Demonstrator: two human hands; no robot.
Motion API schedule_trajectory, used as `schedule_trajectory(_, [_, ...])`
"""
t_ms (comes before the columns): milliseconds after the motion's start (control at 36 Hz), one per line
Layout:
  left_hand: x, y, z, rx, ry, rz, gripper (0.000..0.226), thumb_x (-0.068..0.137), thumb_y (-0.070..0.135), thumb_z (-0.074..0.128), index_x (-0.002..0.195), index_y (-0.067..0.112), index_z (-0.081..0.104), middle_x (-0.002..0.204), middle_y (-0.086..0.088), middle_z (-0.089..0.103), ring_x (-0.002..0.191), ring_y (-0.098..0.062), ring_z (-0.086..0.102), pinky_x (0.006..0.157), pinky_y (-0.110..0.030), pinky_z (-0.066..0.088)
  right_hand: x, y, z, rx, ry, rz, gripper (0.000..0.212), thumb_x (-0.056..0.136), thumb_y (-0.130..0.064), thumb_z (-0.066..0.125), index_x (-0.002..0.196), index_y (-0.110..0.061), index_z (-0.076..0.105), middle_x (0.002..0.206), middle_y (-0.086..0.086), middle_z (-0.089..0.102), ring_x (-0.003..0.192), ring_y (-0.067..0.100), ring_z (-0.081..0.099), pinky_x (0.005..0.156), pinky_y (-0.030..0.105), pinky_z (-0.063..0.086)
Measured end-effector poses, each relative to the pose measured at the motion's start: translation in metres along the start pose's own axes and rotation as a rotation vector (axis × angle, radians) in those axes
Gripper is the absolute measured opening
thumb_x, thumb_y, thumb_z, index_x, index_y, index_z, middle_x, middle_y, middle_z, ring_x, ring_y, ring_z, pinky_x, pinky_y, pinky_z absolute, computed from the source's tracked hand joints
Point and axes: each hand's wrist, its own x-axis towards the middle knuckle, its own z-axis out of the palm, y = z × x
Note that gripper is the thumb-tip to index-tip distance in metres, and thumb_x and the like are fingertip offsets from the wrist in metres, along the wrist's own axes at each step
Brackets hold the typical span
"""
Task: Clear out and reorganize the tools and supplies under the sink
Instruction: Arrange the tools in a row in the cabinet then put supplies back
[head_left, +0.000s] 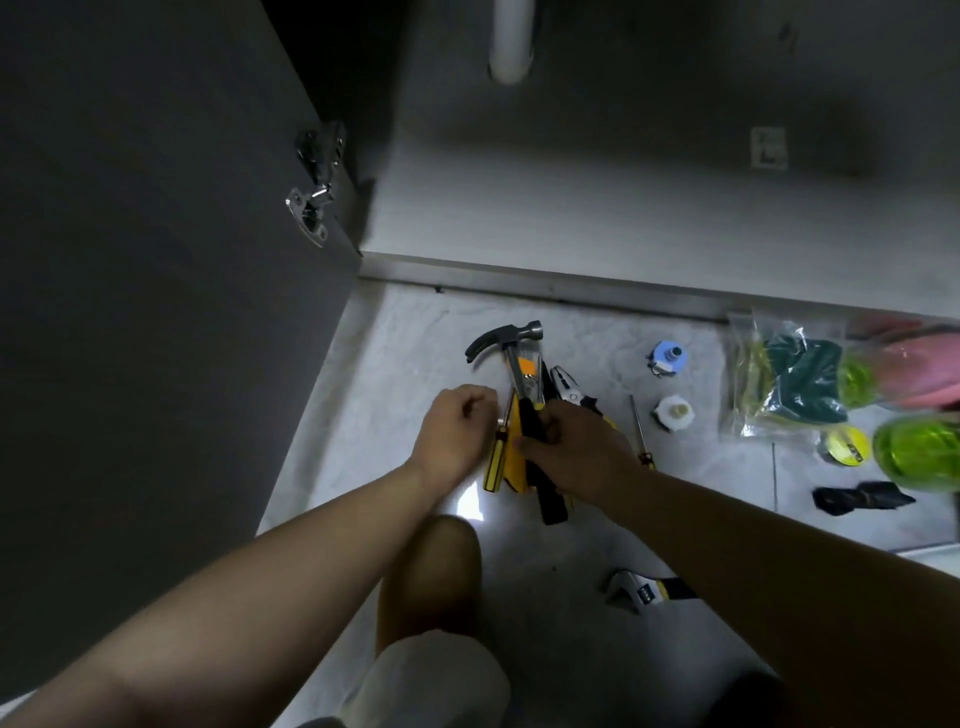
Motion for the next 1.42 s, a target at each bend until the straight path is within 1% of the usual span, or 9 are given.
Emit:
schedule_trajectory(111, [-0.015, 0.003, -0.016, -0.441, -0.109, -0.167, 0.041, 0.103, 0.037, 0.057, 0.095, -0.001, 0.068, 0.085, -0.015, 0.067, 0.079, -0.021, 0.061, 0.076, -0.035, 0.050, 0.010, -0.024, 0.024, -0.008, 0.051, -0.054, 0.028, 0.087, -0.053, 0.064, 0.088, -0.027, 0.051, 0.074, -0.009, 0.055, 0.073, 0.013, 0.057, 0.060, 0.027, 0.038])
schedule_trajectory(278, [-0.019, -0.010, -0.032, -0.767, -0.042, -0.282, 0.025, 0.102, 0.005, 0.058, 0.124, -0.005, 0.056, 0.091, -0.019, 0.065, 0.071, -0.025, 0.062, 0.053, -0.028, 0.053, 0.010, -0.055, 0.049, 0.258, -0.130, -0.182, 0.040, 0.075, -0.011, 0.076, 0.107, -0.010, 0.052, 0.081, 0.002, 0.065, 0.073, 0.014, 0.066, 0.064, 0.035, 0.055])
schedule_trajectory(389, [-0.002, -0.025, -0.050, -0.765, 0.071, -0.329, 0.021, 0.107, 0.003, 0.044, 0.125, -0.001, 0.054, 0.098, -0.018, 0.064, 0.072, -0.022, 0.062, 0.062, -0.031, 0.051, 0.006, -0.044, 0.047, 0.343, -0.180, -0.113, 0.048, 0.079, -0.013, 0.076, 0.114, -0.018, 0.043, 0.086, -0.006, 0.061, 0.068, 0.011, 0.061, 0.064, 0.027, 0.049])
schedule_trajectory(583, [0.028, -0.052, -0.065, -0.577, 0.208, -0.328, 0.018, 0.107, 0.007, 0.046, 0.120, 0.008, 0.059, 0.085, -0.007, 0.056, 0.066, -0.014, 0.055, 0.059, -0.024, 0.046, 0.004, -0.006, 0.016, 0.270, -0.203, -0.046, 0.017, 0.089, -0.018, 0.068, 0.105, -0.022, 0.063, 0.084, -0.001, 0.063, 0.060, 0.007, 0.055, 0.043, 0.016, 0.040])
schedule_trajectory(667, [0.039, -0.060, -0.070, -0.465, 0.271, -0.333, 0.018, 0.105, 0.010, 0.053, 0.119, 0.011, 0.065, 0.083, -0.007, 0.061, 0.064, -0.014, 0.055, 0.055, -0.025, 0.051, 0.000, 0.010, 0.012, 0.255, -0.211, -0.031, 0.018, 0.090, -0.012, 0.061, 0.102, -0.026, 0.063, 0.087, 0.007, 0.066, 0.065, 0.012, 0.058, 0.052, 0.024, 0.045])
schedule_trajectory(778, [0.052, -0.064, -0.079, -0.176, 0.376, -0.270, 0.032, 0.101, 0.012, 0.060, 0.132, 0.016, 0.064, 0.114, -0.013, 0.074, 0.104, -0.036, 0.070, 0.094, -0.051, 0.058, -0.002, 0.029, 0.010, 0.137, -0.235, -0.070, 0.022, 0.090, -0.010, 0.059, 0.100, -0.029, 0.063, 0.084, 0.008, 0.063, 0.068, 0.014, 0.056, 0.058, 0.030, 0.047])
schedule_trajectory(917, [0.056, -0.065, -0.082, 0.038, 0.381, -0.195, 0.057, 0.094, 0.010, 0.069, 0.147, 0.020, 0.053, 0.133, -0.005, 0.061, 0.120, -0.024, 0.063, 0.114, -0.039, 0.044, -0.005, 0.055, 0.003, -0.039, -0.222, -0.142, 0.019, 0.089, -0.017, 0.064, 0.097, -0.034, 0.062, 0.082, -0.006, 0.065, 0.073, 0.007, 0.063, 0.060, 0.019, 0.051])
schedule_trajectory(1222, [0.030, -0.075, -0.080, 0.555, 0.416, -0.085, 0.064, 0.094, 0.004, 0.057, 0.150, 0.033, 0.046, 0.127, -0.018, 0.050, 0.112, -0.040, 0.053, 0.099, -0.046, 0.046, -0.051, 0.120, -0.055, -0.481, -0.253, -0.191, 0.010, 0.083, -0.024, 0.063, 0.086, -0.034, 0.063, 0.087, -0.020, 0.062, 0.077, 0.002, 0.062, 0.066, 0.013, 0.046])
schedule_trajectory(1417, [0.034, -0.082, -0.071, 0.639, 0.442, -0.075, 0.057, 0.094, 0.008, 0.058, 0.148, 0.024, 0.049, 0.129, -0.024, 0.048, 0.109, -0.049, 0.049, 0.096, -0.050, 0.046, -0.083, 0.158, -0.058, -0.583, -0.211, -0.048, 0.023, 0.078, -0.033, 0.072, 0.101, -0.034, 0.067, 0.108, -0.013, 0.059, 0.091, 0.009, 0.062, 0.077, 0.027, 0.051])
